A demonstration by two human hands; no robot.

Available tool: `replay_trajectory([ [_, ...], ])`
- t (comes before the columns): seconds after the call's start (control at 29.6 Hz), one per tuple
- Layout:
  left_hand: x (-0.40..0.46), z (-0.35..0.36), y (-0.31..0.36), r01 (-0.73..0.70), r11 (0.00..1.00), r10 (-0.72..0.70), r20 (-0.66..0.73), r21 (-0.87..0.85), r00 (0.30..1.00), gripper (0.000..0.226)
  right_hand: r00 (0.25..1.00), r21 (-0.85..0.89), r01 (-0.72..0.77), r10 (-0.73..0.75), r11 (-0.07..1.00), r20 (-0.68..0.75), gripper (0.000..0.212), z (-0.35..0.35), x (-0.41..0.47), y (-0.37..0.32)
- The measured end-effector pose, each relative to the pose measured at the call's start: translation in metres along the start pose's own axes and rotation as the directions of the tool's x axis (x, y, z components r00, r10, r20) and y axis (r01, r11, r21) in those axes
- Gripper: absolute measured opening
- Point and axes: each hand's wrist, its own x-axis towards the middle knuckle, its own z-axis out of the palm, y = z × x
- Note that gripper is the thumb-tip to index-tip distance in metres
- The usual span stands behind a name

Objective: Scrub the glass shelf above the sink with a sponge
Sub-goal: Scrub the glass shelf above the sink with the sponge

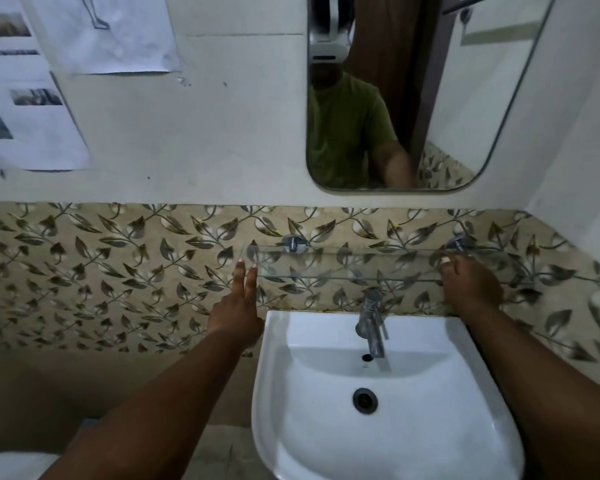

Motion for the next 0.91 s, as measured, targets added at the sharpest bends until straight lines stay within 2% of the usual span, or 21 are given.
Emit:
replay_trajectory([
  [0.07,0.002,0.002,0.005,-0.004,1.0,0.004,0.003,-0.011,1.0,0.122,0.996,-0.089,-0.075,0.07,0.993,-0.061,0.038,0.008,-0.01,-0.031],
  [0.13,0.003,0.001,0.01,-0.008,1.0,0.008,0.011,-0.008,1.0,0.122,0.992,-0.128,-0.123,0.12,0.984,-0.03,0.035,0.019,-0.03,-0.076],
  [0.2,0.003,0.0,0.009,-0.016,1.0,0.016,0.017,-0.003,1.0,0.121,0.998,-0.059,-0.042,0.045,0.997,0.054,0.034,0.033,-0.055,-0.134],
  [0.27,0.003,-0.002,0.007,-0.037,0.999,0.037,0.025,0.001,0.999,0.123,0.98,0.053,0.114,-0.121,0.992,0.157,0.034,0.043,-0.083,-0.188],
  [0.34,0.001,-0.002,0.004,-0.047,0.999,0.047,0.033,0.011,0.998,0.126,0.908,0.209,0.289,-0.336,0.934,0.25,0.037,0.052,-0.105,-0.229],
  [0.37,0.001,-0.002,0.004,-0.054,0.998,0.054,0.035,0.018,0.998,0.126,0.865,0.307,0.306,-0.398,0.901,0.307,0.037,0.053,-0.111,-0.243],
  [0.4,0.001,-0.002,0.005,-0.064,0.998,0.063,0.037,0.027,0.997,0.126,0.83,0.434,0.242,-0.417,0.868,0.37,0.038,0.05,-0.114,-0.253],
  [0.44,0.002,-0.002,0.006,-0.07,0.997,0.069,0.037,0.036,0.997,0.126,0.805,0.588,0.098,-0.412,0.803,0.427,0.038,0.046,-0.111,-0.258],
  [0.47,0.003,-0.003,0.007,-0.075,0.996,0.073,0.038,0.04,0.997,0.126,0.784,0.728,-0.121,-0.385,0.675,0.487,0.037,0.04,-0.104,-0.258],
  [0.51,0.003,-0.004,0.006,-0.076,0.996,0.074,0.042,0.043,0.996,0.126,0.757,0.807,-0.368,-0.355,0.462,0.548,0.037,0.034,-0.096,-0.253],
  [0.54,0.003,-0.005,0.005,-0.077,0.996,0.075,0.045,0.044,0.996,0.124,0.719,0.796,-0.569,-0.346,0.205,0.603,0.039,0.028,-0.084,-0.243],
  [0.57,0.003,-0.005,0.004,-0.074,0.996,0.072,0.045,0.044,0.996,0.123,0.678,0.709,-0.704,-0.333,-0.036,0.656,0.043,0.021,-0.071,-0.23],
  [0.61,0.004,-0.006,0.002,-0.066,0.997,0.064,0.044,0.045,0.997,0.122,0.654,0.628,-0.755,-0.291,-0.189,0.698,0.046,0.013,-0.055,-0.215],
  [0.64,0.004,-0.005,0.001,-0.057,0.997,0.055,0.039,0.046,0.998,0.122,0.661,0.613,-0.75,-0.24,-0.251,0.711,0.048,0.006,-0.039,-0.199],
  [0.67,0.004,-0.003,0.001,-0.047,0.998,0.046,0.035,0.05,0.998,0.121,0.705,0.68,-0.709,-0.164,-0.186,0.69,0.047,-0.004,-0.024,-0.182],
  [0.71,0.004,-0.002,0.003,-0.038,0.998,0.037,0.032,0.055,0.999,0.121,0.768,0.771,-0.636,-0.073,0.039,0.637,0.043,-0.014,-0.009,-0.165],
  [0.74,0.004,-0.001,0.005,-0.033,0.998,0.031,0.029,0.054,0.999,0.12,0.835,0.783,-0.518,0.004,0.344,0.551,0.037,-0.022,0.004,-0.144],
  [0.78,0.003,0.001,0.008,-0.031,0.998,0.03,0.026,0.051,0.999,0.12,0.894,0.706,-0.385,0.053,0.595,0.444,0.032,-0.026,0.017,-0.123],
  [0.81,0.004,0.001,0.009,-0.028,0.999,0.027,0.022,0.046,0.999,0.12,0.923,0.608,-0.318,0.092,0.727,0.373,0.027,-0.029,0.029,-0.101],
  [0.84,0.004,0.002,0.009,-0.029,0.999,0.028,0.016,0.039,0.999,0.119,0.938,0.552,-0.3,0.136,0.778,0.319,0.02,-0.032,0.039,-0.083],
  [0.91,0.006,0.001,0.009,-0.041,0.999,0.041,0.011,0.029,0.999,0.118,0.954,0.502,-0.291,0.209,0.815,0.214,0.013,-0.038,0.051,-0.055],
])
